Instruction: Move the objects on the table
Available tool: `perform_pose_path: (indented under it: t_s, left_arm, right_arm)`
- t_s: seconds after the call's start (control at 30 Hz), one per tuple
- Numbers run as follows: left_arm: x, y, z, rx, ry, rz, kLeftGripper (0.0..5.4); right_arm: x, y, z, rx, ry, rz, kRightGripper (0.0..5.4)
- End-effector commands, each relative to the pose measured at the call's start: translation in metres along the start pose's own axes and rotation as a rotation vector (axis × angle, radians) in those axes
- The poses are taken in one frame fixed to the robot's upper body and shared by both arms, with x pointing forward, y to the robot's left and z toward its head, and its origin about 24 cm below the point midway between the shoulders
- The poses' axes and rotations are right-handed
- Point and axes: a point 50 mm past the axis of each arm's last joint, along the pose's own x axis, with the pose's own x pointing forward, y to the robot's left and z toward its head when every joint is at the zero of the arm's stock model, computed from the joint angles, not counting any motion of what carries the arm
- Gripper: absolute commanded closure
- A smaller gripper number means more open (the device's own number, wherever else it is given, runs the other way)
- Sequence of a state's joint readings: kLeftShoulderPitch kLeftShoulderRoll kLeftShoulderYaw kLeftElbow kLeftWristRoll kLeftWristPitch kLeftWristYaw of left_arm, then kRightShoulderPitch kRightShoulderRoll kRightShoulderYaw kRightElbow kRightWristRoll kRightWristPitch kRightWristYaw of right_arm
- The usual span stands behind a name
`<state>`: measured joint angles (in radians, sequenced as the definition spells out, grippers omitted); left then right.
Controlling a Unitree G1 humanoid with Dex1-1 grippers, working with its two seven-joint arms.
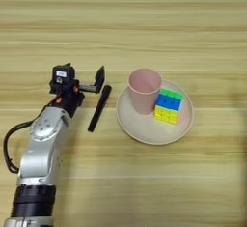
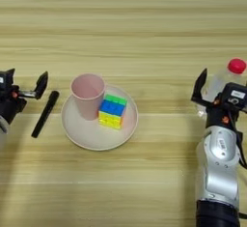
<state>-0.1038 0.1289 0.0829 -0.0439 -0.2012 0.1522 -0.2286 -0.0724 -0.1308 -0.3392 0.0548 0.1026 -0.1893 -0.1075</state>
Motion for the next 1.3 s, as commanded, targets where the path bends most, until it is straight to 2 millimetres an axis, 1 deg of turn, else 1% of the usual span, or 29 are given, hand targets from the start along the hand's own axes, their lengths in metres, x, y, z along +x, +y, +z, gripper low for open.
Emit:
perform_pose_path:
  t_s: [0.03,0.17,0.37,0.8,1.07,1.3]
  left_arm:
    - [0.001,0.002,0.001,0.009,0.001,0.003,0.02]
    - [0.001,0.003,0.001,0.012,0.000,0.003,0.02]
    - [0.001,0.004,0.001,0.013,0.002,0.001,0.02]
    - [0.001,0.002,0.003,0.014,-0.004,-0.008,0.02]
    - [0.001,0.003,0.003,0.015,-0.004,-0.007,0.02]
    - [0.001,0.004,0.003,0.015,-0.005,-0.006,0.00]
  right_arm:
    - [0.007,-0.003,-0.004,0.002,0.005,-0.013,0.00]
    - [0.010,-0.005,-0.010,0.008,0.021,-0.016,0.00]
    - [0.014,-0.004,-0.013,0.008,0.025,-0.006,0.00]
    - [0.025,-0.006,-0.016,-0.005,0.033,0.009,0.00]
    - [0.027,-0.005,-0.018,0.007,0.043,0.020,0.00]
    - [0.027,-0.003,-0.017,0.018,0.039,0.031,0.79]
